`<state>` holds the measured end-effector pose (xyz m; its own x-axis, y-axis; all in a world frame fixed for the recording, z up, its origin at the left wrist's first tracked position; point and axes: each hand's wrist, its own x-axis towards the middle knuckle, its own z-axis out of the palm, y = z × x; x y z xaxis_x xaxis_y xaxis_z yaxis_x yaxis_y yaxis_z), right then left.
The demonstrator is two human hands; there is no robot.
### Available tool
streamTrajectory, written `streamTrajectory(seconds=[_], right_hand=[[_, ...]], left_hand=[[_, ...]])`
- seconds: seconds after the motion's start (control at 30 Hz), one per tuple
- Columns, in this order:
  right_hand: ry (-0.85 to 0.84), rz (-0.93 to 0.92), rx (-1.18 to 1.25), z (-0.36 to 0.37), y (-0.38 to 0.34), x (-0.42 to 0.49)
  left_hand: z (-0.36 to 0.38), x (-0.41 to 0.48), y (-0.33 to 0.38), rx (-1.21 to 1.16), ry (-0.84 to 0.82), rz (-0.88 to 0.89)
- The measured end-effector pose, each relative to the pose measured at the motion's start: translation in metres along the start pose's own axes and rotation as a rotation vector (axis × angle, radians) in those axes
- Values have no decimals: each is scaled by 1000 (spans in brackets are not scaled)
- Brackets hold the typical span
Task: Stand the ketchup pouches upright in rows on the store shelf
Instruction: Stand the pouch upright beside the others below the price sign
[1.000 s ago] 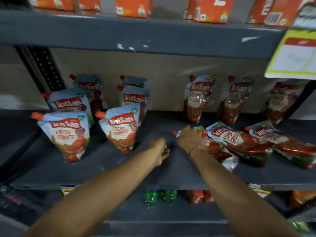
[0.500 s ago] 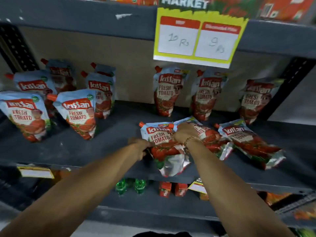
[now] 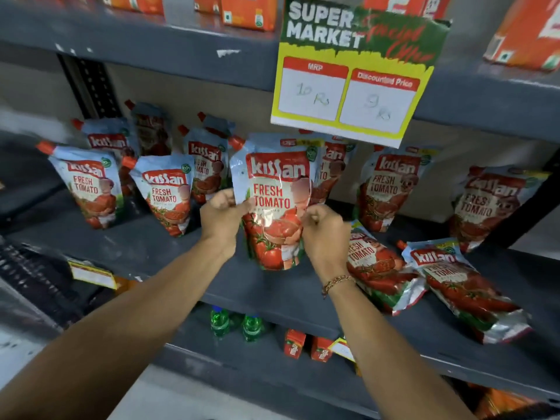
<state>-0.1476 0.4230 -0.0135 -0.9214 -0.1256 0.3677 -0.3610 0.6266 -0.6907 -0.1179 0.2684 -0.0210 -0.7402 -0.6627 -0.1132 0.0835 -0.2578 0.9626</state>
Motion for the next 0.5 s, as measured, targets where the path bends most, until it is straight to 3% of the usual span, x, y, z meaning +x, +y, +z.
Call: streamTrajectory(seconds=[0.17, 0.27, 0.33, 0.5], right_hand=[[-231, 143, -18, 44, 25, -2], [-222, 177, 21, 54, 27, 0], [-243, 188, 54, 52, 27, 2], [-301, 125, -55, 30, 45, 18]], left_hand=[[-4, 7, -29, 253, 37, -32], [8, -4, -51, 343, 304, 23], [25, -22, -59, 309, 419, -119], [71, -30, -90, 253, 53, -450]])
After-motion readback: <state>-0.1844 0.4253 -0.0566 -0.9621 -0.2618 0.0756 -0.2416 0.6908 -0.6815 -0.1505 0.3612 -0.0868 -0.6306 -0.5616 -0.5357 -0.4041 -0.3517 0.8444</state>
